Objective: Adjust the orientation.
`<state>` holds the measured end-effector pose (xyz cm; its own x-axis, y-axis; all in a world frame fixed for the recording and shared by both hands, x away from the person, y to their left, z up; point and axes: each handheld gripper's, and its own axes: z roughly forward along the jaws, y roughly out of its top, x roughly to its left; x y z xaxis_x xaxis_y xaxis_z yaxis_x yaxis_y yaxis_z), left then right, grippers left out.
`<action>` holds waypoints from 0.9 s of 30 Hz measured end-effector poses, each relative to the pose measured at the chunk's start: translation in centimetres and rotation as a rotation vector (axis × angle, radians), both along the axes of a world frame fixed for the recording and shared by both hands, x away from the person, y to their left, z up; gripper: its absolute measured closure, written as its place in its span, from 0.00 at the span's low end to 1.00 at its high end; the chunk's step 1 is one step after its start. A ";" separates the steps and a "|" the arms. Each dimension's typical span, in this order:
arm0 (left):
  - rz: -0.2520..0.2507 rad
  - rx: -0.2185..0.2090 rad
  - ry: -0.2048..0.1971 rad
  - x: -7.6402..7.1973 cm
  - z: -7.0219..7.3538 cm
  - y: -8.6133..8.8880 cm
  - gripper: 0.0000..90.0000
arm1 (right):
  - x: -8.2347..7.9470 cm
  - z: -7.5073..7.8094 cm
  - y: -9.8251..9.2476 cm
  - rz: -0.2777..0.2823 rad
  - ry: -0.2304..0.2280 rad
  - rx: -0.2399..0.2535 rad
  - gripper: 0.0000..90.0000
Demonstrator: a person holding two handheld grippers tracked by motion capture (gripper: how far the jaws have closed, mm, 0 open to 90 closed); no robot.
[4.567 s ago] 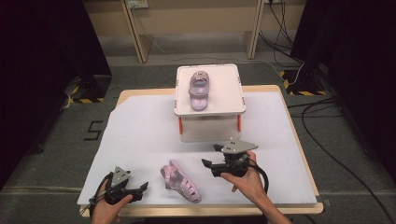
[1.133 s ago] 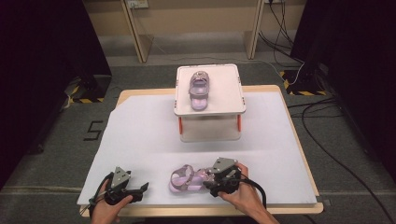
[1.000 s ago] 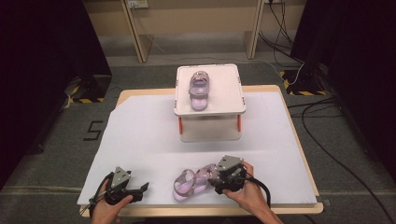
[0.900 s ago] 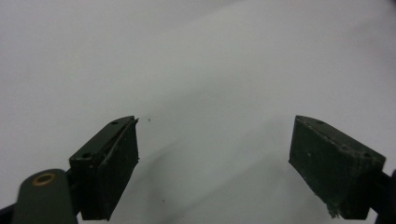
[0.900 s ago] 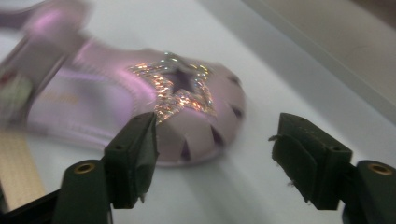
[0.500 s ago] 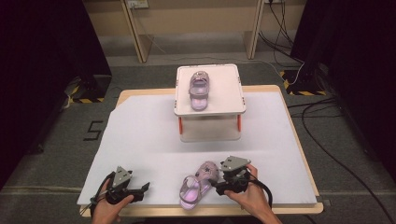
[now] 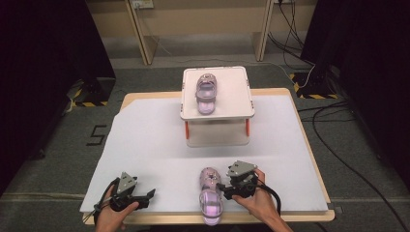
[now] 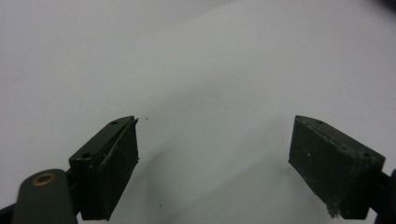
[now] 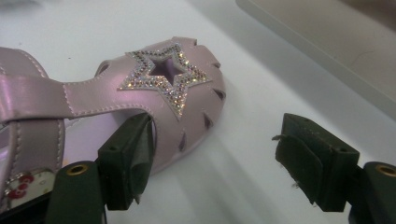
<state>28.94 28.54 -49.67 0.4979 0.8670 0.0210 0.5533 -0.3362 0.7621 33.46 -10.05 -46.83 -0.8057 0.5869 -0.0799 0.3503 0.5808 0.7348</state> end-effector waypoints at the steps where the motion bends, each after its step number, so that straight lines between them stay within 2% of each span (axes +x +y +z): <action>1: -0.001 0.002 -0.001 0.0 0.0 0.0 0.17 | 0.1 0.0 0.0 -0.002 0.000 -0.002 0.29; 7: 0.001 0.002 -0.002 0.1 0.0 0.0 0.17 | 0.3 0.0 0.0 0.004 0.004 0.006 0.29; 9: 0.003 0.001 -0.001 0.1 0.0 0.0 0.17 | 0.4 0.0 -0.2 0.012 0.028 0.026 0.31; 17: 0.005 -0.003 -0.005 0.0 0.1 0.0 0.17 | 0.1 0.3 -0.8 0.012 0.053 0.051 0.31; 22: 0.000 0.004 0.000 0.0 0.0 0.0 0.17 | 0.3 0.1 -0.2 0.005 0.013 0.029 0.29; 25: 0.003 0.006 0.001 -0.1 0.0 0.0 0.17 | 0.5 0.3 0.0 0.016 0.007 0.016 0.29; 27: 0.005 0.002 -0.004 -0.2 0.0 0.2 0.17 | 0.6 0.4 -0.1 0.021 0.025 0.012 0.29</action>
